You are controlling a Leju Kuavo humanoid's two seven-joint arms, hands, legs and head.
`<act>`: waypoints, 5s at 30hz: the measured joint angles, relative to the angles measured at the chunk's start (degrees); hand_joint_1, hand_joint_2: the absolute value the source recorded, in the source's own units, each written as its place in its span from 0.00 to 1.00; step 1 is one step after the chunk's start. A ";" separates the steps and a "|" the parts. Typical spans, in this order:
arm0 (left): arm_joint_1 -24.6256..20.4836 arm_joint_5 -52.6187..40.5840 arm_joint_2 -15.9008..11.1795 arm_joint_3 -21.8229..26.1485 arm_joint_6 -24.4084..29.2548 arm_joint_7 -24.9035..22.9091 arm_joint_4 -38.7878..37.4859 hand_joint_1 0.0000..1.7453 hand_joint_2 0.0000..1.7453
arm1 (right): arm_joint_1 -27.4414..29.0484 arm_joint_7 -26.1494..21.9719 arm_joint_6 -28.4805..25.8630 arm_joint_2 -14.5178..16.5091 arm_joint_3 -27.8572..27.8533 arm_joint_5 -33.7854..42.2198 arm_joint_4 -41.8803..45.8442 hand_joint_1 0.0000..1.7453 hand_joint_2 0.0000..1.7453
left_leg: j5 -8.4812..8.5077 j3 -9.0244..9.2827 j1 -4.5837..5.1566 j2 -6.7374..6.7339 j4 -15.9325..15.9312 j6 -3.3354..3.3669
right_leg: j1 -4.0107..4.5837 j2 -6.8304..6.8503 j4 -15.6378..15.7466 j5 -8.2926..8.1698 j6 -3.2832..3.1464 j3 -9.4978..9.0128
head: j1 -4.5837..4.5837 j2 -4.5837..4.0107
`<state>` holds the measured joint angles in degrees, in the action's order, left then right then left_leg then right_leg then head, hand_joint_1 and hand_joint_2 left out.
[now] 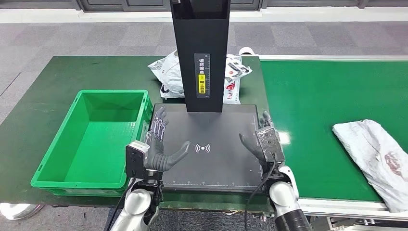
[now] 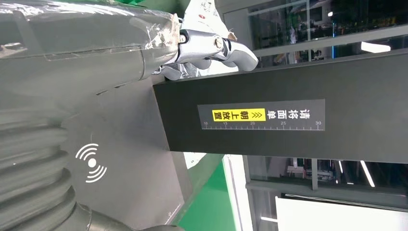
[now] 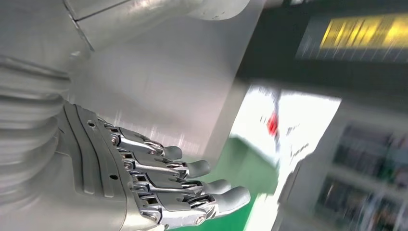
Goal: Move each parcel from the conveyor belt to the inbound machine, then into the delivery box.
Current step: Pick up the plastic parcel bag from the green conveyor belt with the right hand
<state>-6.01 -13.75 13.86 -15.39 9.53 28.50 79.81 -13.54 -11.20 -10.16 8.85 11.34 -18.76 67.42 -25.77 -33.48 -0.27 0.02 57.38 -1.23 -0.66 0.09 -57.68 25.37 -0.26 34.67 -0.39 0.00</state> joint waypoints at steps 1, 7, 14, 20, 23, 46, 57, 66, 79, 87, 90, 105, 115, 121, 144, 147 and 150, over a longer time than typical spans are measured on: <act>0.00 0.02 0.00 0.10 -0.16 -0.05 -0.02 0.00 1.00 | -0.69 1.28 -0.86 -0.66 -0.69 -1.66 -0.08 0.00 1.00 | 0.00 0.00 0.03 0.00 0.00 0.01 | -0.01 0.00 0.00 0.00 0.01 0.00 | 0.00 0.00; -0.86 0.33 0.19 0.33 -1.61 -0.08 -1.06 0.00 1.00 | -9.49 14.01 -4.89 -6.35 -7.15 -21.25 -6.46 0.00 1.00 | 0.09 0.00 0.14 0.00 0.06 0.14 | -0.16 -0.02 0.00 -0.13 0.19 0.01 | 0.00 0.00; -2.45 1.18 0.43 0.33 -3.09 0.27 -3.40 0.00 1.00 | -23.41 27.55 -3.58 -15.39 -10.46 -42.01 -26.57 0.00 1.00 | 0.18 -0.08 0.26 0.06 0.13 0.30 | -0.29 0.03 0.00 -0.26 0.38 0.03 | 0.00 0.00; -3.85 1.25 0.44 0.33 -3.87 0.94 -5.97 0.00 1.00 | -29.94 32.03 4.23 -19.76 -10.45 -50.14 -37.64 0.00 1.00 | 0.18 -0.10 0.29 0.08 0.14 0.31 | -0.28 0.03 0.00 -0.26 0.38 0.03 | 0.01 0.00; -4.56 1.25 0.45 0.33 -3.90 0.96 -6.84 0.00 1.00 | -31.33 32.22 5.20 -20.65 -10.43 -50.85 -40.18 0.00 1.00 | 0.18 -0.10 0.29 0.08 0.14 0.31 | -0.28 0.03 0.00 -0.26 0.38 0.04 | 0.00 0.00; -7.21 2.46 0.42 0.33 -3.97 1.59 -11.79 0.00 1.00 | -33.53 28.71 16.74 -23.03 -9.56 -54.35 -45.94 0.00 1.00 | 0.20 -0.11 0.28 0.08 0.14 0.35 | -0.30 0.03 0.00 -0.26 0.40 0.04 | 0.00 0.00; -9.70 5.04 -0.20 0.33 -3.53 3.47 -15.76 0.00 1.00 | -28.66 19.56 25.45 -24.24 -4.80 -55.12 -47.19 0.00 1.00 | 0.18 -0.11 0.28 0.09 0.14 0.38 | -0.30 0.04 0.00 -0.26 0.40 0.05 | 0.01 0.00; -10.75 5.45 -0.26 0.33 -2.92 2.84 -17.71 0.00 1.00 | -23.39 19.86 27.18 -25.01 0.06 -56.71 -48.25 0.00 1.00 | 0.15 -0.13 0.28 0.10 0.14 0.43 | -0.32 0.05 0.00 -0.25 0.41 0.05 | 0.01 0.00; -11.40 5.73 -0.44 0.46 -0.55 3.43 -19.99 0.00 1.00 | -23.59 20.51 30.74 -25.31 3.14 -56.98 -49.01 0.00 1.00 | 0.17 -0.12 0.28 0.12 0.19 0.50 | -0.32 0.18 0.00 -0.25 0.43 -0.04 | 0.00 0.00; -12.10 6.44 -0.76 0.96 -0.55 3.91 -21.28 0.00 1.00 | -23.81 20.81 32.05 -25.84 3.18 -54.98 -49.67 0.00 1.00 | 0.12 -0.12 0.28 0.21 0.30 0.65 | -0.34 0.31 0.01 -0.20 0.52 -0.11 | 0.00 0.00; -12.18 6.46 -0.86 1.26 -0.51 3.92 -21.66 0.00 1.00 | -23.55 21.35 32.06 -26.49 3.18 -53.76 -49.93 0.00 1.00 | 0.10 -0.12 0.28 0.26 0.34 0.68 | -0.35 0.36 0.02 -0.15 0.59 -0.16 | 0.00 0.00; -12.19 6.38 -0.90 2.20 -0.27 3.90 -22.15 0.00 1.00 | -21.18 22.80 29.21 -28.43 2.94 -51.29 -50.07 0.00 1.00 | 0.05 -0.01 0.24 0.32 0.39 0.99 | -0.33 0.44 0.33 -0.22 0.92 -0.52 | 0.00 0.00; -11.78 6.19 -1.03 2.50 -0.27 3.71 -22.01 0.00 1.00 | -19.92 22.59 25.31 -29.24 2.75 -50.55 -49.77 0.00 1.00 | 0.03 0.01 0.24 0.34 0.41 1.17 | -0.34 0.45 0.55 -0.31 1.07 -0.71 | 0.01 0.00; -11.29 6.02 -1.13 3.39 -0.27 3.64 -21.93 0.00 1.00 | -19.43 22.73 24.30 -30.70 2.68 -50.88 -48.92 0.00 1.00 | 0.06 -0.02 0.26 0.33 0.41 1.27 | -0.36 0.45 0.60 -0.36 1.16 -0.72 | 0.01 0.00; -7.79 4.52 -0.93 5.47 0.94 1.97 -18.06 0.00 1.00 | -21.10 38.36 3.66 -27.61 2.53 -64.36 -39.97 0.00 1.00 | 0.12 -0.30 0.24 0.40 0.40 1.24 | -0.35 0.48 0.49 -0.37 1.14 -0.42 | 0.02 0.00; -7.45 4.25 -0.82 5.92 1.08 1.97 -17.76 0.00 1.00 | -22.21 39.58 -0.79 -27.64 2.15 -66.40 -39.91 0.00 1.00 | 0.12 -0.33 0.26 0.36 0.40 1.24 | -0.36 0.42 0.50 -0.37 1.14 -0.37 | 0.02 0.00; -6.81 3.98 -0.67 6.21 1.55 1.95 -17.06 0.00 1.00 | -23.75 40.12 -7.49 -27.65 1.54 -68.41 -39.81 0.00 1.00 | 0.12 -0.34 0.26 0.35 0.40 1.24 | -0.37 0.42 0.50 -0.37 1.15 -0.35 | 0.02 0.00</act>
<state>-12.81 -9.78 13.19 -9.18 11.08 30.45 62.75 -37.29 28.92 -17.65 -18.80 12.87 -87.17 27.62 -25.65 -33.82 -0.01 0.37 57.78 0.01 -1.02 0.50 -57.17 24.99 0.89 34.32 -0.37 0.00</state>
